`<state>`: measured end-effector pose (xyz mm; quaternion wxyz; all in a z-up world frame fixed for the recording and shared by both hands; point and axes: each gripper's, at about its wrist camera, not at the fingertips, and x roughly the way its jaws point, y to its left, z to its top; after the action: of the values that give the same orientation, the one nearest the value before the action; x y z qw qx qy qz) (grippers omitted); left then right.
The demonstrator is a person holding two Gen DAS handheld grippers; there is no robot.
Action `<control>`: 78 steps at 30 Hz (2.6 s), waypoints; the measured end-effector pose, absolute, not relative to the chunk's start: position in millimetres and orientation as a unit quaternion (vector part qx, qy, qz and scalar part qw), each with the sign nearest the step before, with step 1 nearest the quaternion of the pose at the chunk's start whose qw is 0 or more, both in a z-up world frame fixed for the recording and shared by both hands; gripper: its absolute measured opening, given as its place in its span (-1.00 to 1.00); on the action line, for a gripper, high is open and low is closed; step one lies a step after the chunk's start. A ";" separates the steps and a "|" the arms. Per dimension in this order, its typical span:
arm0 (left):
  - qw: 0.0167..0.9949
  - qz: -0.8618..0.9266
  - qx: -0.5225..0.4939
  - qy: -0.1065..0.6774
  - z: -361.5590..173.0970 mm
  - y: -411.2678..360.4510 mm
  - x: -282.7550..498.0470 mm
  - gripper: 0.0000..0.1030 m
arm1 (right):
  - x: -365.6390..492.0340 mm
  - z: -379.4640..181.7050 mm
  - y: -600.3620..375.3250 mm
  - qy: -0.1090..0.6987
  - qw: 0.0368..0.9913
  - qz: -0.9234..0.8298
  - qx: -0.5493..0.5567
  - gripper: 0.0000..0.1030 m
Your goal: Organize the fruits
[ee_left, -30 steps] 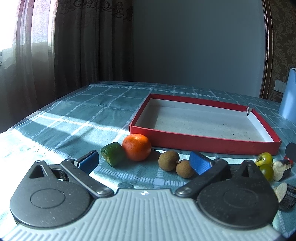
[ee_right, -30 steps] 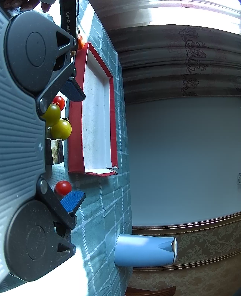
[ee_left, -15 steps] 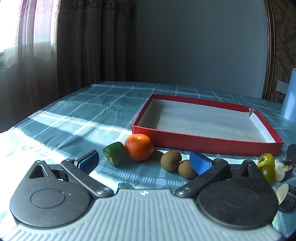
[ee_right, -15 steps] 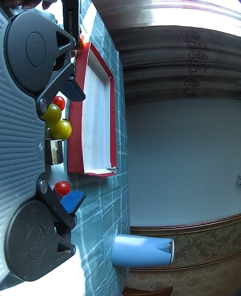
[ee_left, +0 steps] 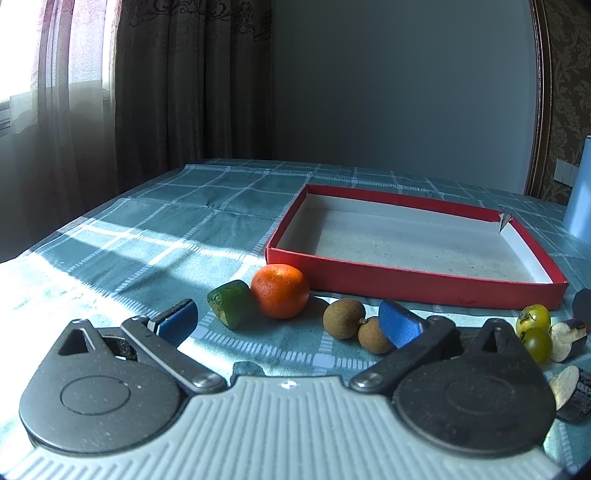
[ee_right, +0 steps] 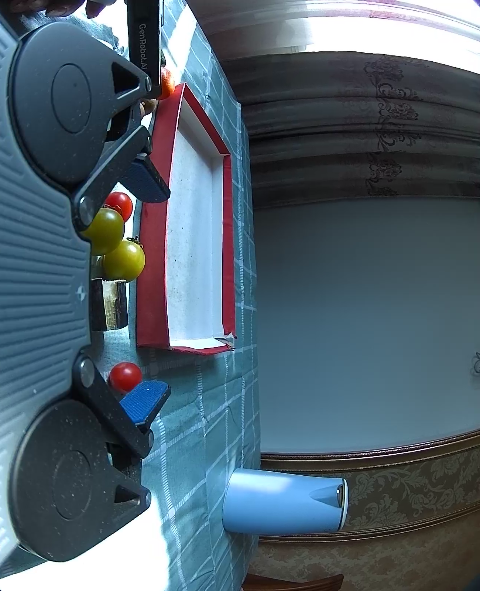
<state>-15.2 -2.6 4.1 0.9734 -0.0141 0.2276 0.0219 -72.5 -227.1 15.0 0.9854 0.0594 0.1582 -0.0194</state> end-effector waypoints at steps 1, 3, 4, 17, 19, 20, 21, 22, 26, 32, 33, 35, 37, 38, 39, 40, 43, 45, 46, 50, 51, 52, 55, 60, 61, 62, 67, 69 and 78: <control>0.973 0.022 -0.014 0.227 4.2 -2.5 -15.3 1.00 | -72.1 14.9 -227.5 0.159 0.985 -0.019 0.060 1.00; 0.973 0.022 -0.014 0.227 4.2 -2.8 -15.0 1.00 | -71.1 14.6 -228.0 0.162 0.985 -0.017 0.062 1.00; 0.973 0.022 -0.015 0.228 4.1 -2.7 -15.1 1.00 | -70.3 14.5 -228.0 0.164 0.984 -0.016 0.061 1.00; 0.973 0.023 -0.017 0.230 2.8 -1.5 -15.0 1.00 | -71.1 15.3 -237.5 0.167 0.982 0.010 0.084 1.00; 0.973 0.023 -0.018 0.230 2.5 -1.6 -14.2 1.00 | -73.0 15.5 -240.9 0.171 0.981 0.019 0.087 1.00; 0.973 0.023 -0.019 0.231 2.4 -1.3 -13.7 1.00 | -74.5 15.7 -242.1 0.171 0.981 0.020 0.084 1.00; 0.973 0.023 -0.019 0.231 2.3 -1.2 -13.5 1.00 | -76.2 16.0 -243.2 0.171 0.982 0.020 0.079 1.00; 0.973 0.023 -0.019 0.231 2.3 -1.2 -13.6 1.00 | -78.5 16.6 -244.8 0.170 0.982 0.018 0.074 1.00; 0.972 0.023 -0.019 0.231 2.3 -1.3 -12.4 1.00 | -87.7 21.0 -254.6 0.165 0.985 0.012 0.055 1.00; 0.972 0.023 -0.023 0.233 1.9 -0.5 -12.5 1.00 | -104.5 21.8 -272.9 0.170 0.985 0.030 0.029 1.00; 0.972 0.023 -0.023 0.234 1.8 -0.4 -12.2 1.00 | -107.4 20.7 -274.6 0.174 0.984 0.038 0.022 1.00; 0.971 0.024 -0.025 0.235 2.0 0.1 -11.4 1.00 | -112.7 18.9 -276.0 0.179 0.982 0.054 0.015 1.00; 0.971 0.024 -0.025 0.235 2.1 0.2 -11.5 1.00 | -117.3 17.2 -274.0 0.183 0.980 0.076 0.015 1.00; 0.971 0.024 -0.025 0.235 2.2 0.3 -11.5 1.00 | -118.3 16.6 -271.9 0.186 0.979 0.085 0.015 1.00; 0.971 0.024 -0.025 0.235 2.2 0.3 -11.5 1.00 | -119.5 16.1 -267.9 0.189 0.978 0.092 0.014 1.00; 0.971 0.023 -0.025 0.235 2.2 0.3 -11.6 1.00 | -120.2 15.8 -264.3 0.190 0.977 0.098 0.010 1.00; 0.971 0.023 -0.025 0.236 2.1 0.4 -11.2 1.00 | -122.5 15.5 -247.3 0.189 0.974 0.123 -0.011 0.99; 0.971 0.023 -0.027 0.235 2.1 0.7 -11.6 1.00 | -120.7 15.2 -238.0 0.194 0.971 0.137 -0.019 0.99; 0.971 0.023 -0.027 0.235 2.1 0.6 -11.8 1.00 | -118.5 14.5 -233.9 0.199 0.969 0.142 -0.022 0.95; 0.971 0.022 -0.027 0.235 2.1 0.7 -12.0 1.00 | -104.2 9.8 -223.6 0.226 0.962 0.151 -0.034 0.70; 0.971 0.022 -0.027 0.235 2.1 0.6 -12.0 1.00 | -100.0 8.2 -222.7 0.234 0.960 0.153 -0.033 0.64; 0.971 0.022 -0.027 0.236 2.1 0.7 -11.9 1.00 | -95.7 6.9 -222.2 0.243 0.957 0.156 -0.029 0.55; 0.971 0.022 -0.028 0.235 2.1 0.7 -12.1 1.00 | -83.2 1.5 -223.7 0.278 0.947 0.162 -0.016 -0.17; 0.971 0.022 -0.031 0.237 1.9 0.7 -11.0 1.00 | -85.6 0.5 -223.5 0.278 0.946 0.164 -0.014 -0.21; 0.971 0.022 -0.031 0.236 1.9 0.5 -11.3 1.00 | -86.5 1.8 -224.2 0.276 0.947 0.167 -0.011 -0.21; 0.971 0.022 -0.031 0.237 1.9 0.8 -10.5 1.00 | -87.8 5.9 -225.5 0.270 0.948 0.170 -0.007 -0.20; 0.971 0.023 -0.029 0.238 1.8 0.3 -10.4 1.00 | -78.6 48.1 -236.8 0.204 0.967 0.151 -0.015 -0.20; 0.970 0.023 -0.030 0.239 2.1 0.2 -10.0 1.00 | -61.9 62.0 -242.5 0.187 0.973 0.134 -0.022 -0.20; 0.970 0.020 -0.031 0.239 2.3 0.3 -10.0 1.00 | 56.0 43.7 -262.2 0.270 0.958 0.093 -0.008 -0.20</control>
<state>-10.0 0.3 2.3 0.9702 -0.0308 0.2393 0.0203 56.0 -262.2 43.7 0.9584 -0.0079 0.2698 0.0926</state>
